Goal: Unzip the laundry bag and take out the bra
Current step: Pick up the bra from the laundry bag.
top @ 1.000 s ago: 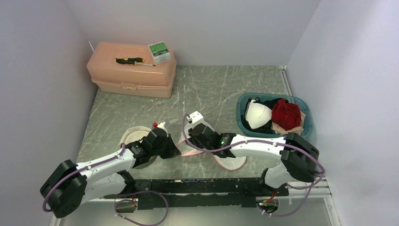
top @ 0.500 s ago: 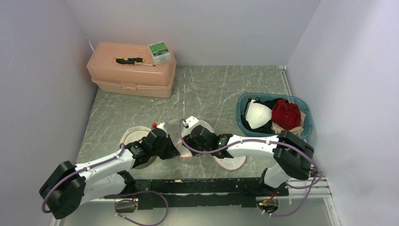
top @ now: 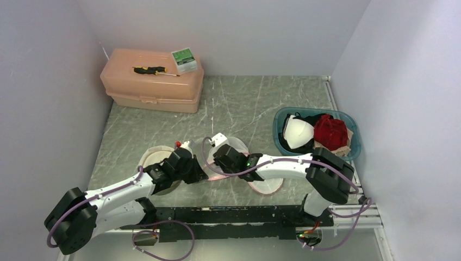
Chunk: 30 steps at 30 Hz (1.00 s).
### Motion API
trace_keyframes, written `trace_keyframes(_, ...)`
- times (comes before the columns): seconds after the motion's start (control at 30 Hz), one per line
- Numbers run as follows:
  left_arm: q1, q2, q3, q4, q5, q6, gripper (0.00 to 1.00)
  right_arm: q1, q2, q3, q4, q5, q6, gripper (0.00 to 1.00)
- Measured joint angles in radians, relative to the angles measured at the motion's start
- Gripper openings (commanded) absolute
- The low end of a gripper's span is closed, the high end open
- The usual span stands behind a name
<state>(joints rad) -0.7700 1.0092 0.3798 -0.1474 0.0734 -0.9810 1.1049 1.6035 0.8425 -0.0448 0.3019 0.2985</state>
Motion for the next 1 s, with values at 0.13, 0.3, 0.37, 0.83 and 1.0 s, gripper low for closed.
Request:
trace_keyframes(0.13, 0.000, 0.000, 0.000, 0.002, -0.002, 0.000, 0.03, -0.005, -0.002, 0.000, 0.002, 0.003, 0.007, 0.04)
trace_keyframes(0.3, 0.000, 0.000, 0.000, 0.004, -0.012, 0.000, 0.03, -0.020, -0.053, -0.009, 0.001, -0.011, 0.014, 0.00)
trace_keyframes(0.37, 0.000, 0.000, 0.000, 0.003, -0.019, 0.000, 0.03, -0.026, -0.096, -0.021, 0.001, -0.029, 0.015, 0.00)
trace_keyframes(0.83, -0.002, -0.017, 0.008, -0.036, -0.044, 0.019, 0.03, -0.149, -0.346, -0.122, -0.006, -0.237, 0.031, 0.00)
trace_keyframes(1.0, -0.002, -0.016, 0.016, -0.061, -0.045, 0.027, 0.03, -0.167, -0.353, -0.157, 0.020, -0.298, 0.044, 0.00)
